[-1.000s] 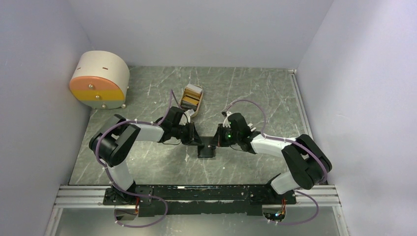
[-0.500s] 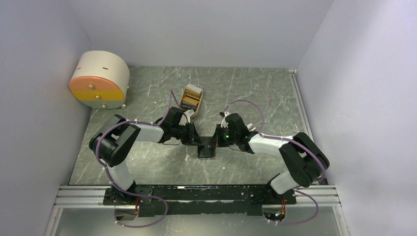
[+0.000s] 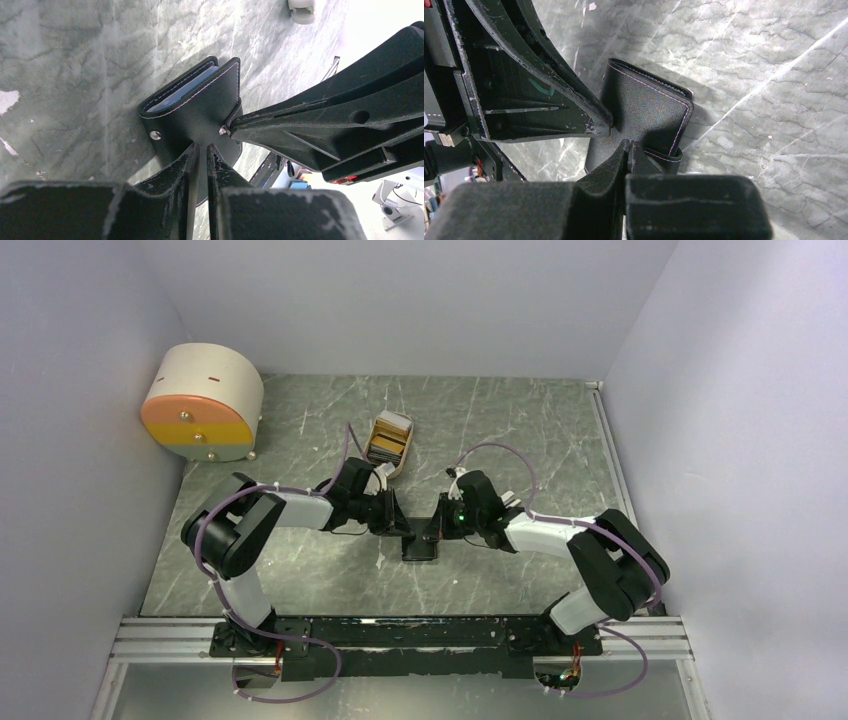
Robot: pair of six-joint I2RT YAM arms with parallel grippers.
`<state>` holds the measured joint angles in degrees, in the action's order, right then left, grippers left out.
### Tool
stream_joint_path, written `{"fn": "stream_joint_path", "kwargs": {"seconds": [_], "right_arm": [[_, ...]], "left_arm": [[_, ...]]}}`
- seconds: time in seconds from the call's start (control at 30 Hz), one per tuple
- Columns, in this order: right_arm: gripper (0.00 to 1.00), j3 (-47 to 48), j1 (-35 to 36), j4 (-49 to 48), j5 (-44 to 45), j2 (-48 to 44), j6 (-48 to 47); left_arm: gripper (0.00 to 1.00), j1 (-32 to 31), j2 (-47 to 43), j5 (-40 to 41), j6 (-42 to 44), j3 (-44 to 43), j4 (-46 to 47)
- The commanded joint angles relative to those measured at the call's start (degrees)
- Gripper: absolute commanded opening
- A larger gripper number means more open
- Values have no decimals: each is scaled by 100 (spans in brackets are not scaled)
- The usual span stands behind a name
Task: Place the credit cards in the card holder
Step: Close the card holder at the center of the board.
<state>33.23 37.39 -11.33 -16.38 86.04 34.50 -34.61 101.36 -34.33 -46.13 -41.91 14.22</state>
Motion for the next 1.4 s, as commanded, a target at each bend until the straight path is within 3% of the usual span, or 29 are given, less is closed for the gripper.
{"fn": "stream_joint_path", "kwargs": {"seconds": [0.0, 0.3, 0.47, 0.63, 0.9, 1.37], "right_arm": [[0, 104, 91, -41, 191, 10, 22], [1, 129, 125, 72, 330, -66, 5], [23, 259, 120, 619, 544, -205, -152], [31, 454, 129, 1360, 791, -650, -288], [29, 737, 321, 1735, 770, -650, -398], [26, 1216, 647, 2464, 1527, -252, -644]], "left_arm": [[18, -34, -20, 43, 34, 92, 86], [18, -34, 10, 46, 16, 97, 86], [18, -29, -17, 88, 46, 70, -18], [18, -29, -25, 114, 62, 72, -53], [18, -37, -2, 109, 34, 94, -5], [18, -36, 2, 107, 24, 90, -6]]}}
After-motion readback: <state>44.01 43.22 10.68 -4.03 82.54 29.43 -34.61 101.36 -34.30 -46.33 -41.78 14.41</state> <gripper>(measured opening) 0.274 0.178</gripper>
